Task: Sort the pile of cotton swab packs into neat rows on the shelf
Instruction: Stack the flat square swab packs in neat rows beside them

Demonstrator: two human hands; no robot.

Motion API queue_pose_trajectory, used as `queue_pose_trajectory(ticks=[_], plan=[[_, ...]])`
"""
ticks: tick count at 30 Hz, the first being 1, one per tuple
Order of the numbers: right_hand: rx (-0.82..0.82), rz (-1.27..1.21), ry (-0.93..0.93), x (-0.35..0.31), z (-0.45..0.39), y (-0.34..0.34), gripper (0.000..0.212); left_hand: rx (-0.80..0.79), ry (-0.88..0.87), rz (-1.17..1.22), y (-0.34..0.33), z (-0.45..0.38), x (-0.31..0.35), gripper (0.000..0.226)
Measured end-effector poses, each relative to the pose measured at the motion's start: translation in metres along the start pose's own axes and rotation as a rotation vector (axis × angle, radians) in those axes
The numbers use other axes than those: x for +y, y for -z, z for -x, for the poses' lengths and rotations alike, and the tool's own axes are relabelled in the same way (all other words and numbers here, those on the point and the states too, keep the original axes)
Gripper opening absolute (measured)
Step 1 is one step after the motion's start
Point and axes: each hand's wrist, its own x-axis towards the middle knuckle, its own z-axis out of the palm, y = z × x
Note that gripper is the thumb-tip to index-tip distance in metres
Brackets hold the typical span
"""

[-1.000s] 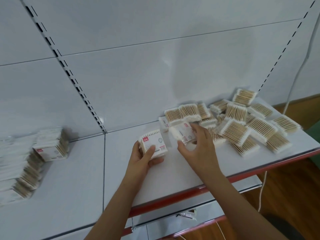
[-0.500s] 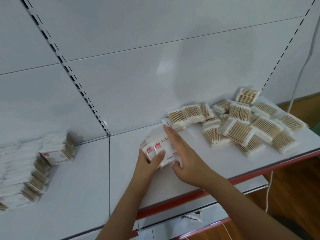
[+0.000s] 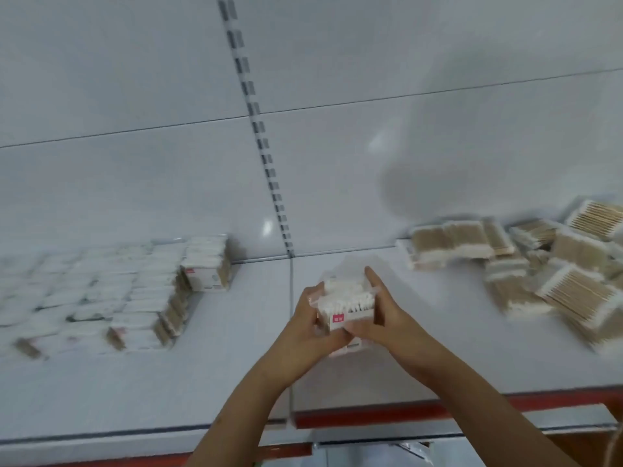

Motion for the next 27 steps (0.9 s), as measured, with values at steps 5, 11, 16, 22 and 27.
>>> queue_pose_trajectory(ticks=[5,11,16,22,27], plan=[[0.021,0.173,0.022,0.001,-0.044,-0.067,0.12,0.225,-0.014,-0.256,0.065,0.052,-0.016,0.079],[0.071,0.172,0.093,-0.003,-0.093,-0.157,0.126,0.881,-0.199,-0.593,0.14,0.089,-0.034,0.041],[0.119,0.139,0.194,-0.006,-0.122,-0.209,0.116,0.816,-0.188,-0.844,0.191,0.092,-0.054,0.052],[0.253,0.333,0.218,0.005,-0.118,-0.244,0.115,0.61,-0.172,-1.104,0.214,0.087,-0.099,0.067],[0.408,0.381,0.244,0.004,-0.115,-0.244,0.051,0.578,-0.197,-1.153,0.221,0.086,-0.102,0.067]])
